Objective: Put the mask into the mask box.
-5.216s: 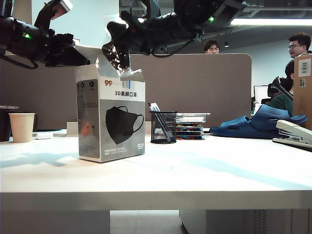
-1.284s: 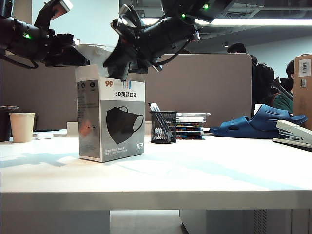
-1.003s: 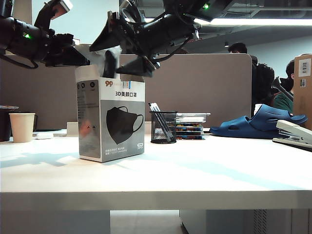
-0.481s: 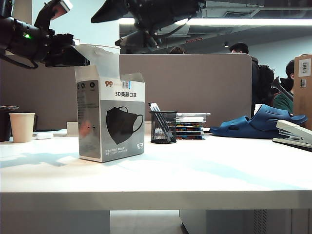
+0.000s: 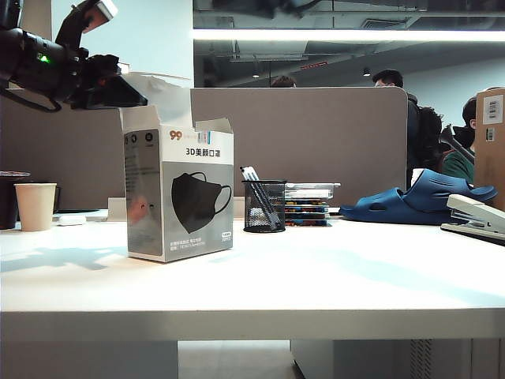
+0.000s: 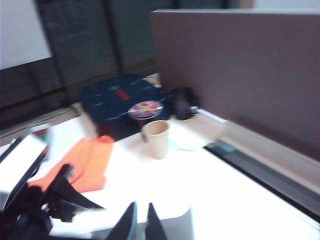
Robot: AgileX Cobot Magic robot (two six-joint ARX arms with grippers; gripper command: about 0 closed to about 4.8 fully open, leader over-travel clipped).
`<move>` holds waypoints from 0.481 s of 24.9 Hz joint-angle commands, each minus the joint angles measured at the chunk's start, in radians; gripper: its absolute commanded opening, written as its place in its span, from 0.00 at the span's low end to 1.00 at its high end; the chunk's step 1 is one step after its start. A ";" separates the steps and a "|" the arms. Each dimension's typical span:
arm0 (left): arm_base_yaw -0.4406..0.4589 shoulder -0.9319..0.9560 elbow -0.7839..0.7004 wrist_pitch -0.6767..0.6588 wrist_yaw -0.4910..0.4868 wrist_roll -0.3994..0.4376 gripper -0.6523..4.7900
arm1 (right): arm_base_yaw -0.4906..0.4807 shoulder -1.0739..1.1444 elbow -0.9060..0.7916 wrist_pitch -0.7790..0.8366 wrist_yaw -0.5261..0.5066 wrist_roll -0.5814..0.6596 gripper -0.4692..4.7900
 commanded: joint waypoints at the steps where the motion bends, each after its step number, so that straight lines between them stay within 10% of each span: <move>1: 0.000 -0.003 0.002 -0.001 0.008 0.000 0.58 | -0.024 -0.037 0.004 -0.029 0.036 -0.019 0.07; 6: 0.000 -0.005 0.002 -0.001 0.016 -0.001 0.76 | -0.066 -0.079 0.004 -0.072 0.055 -0.041 0.07; 12: 0.000 -0.047 0.002 0.021 0.102 -0.044 0.76 | -0.111 -0.124 0.004 -0.160 0.116 -0.090 0.07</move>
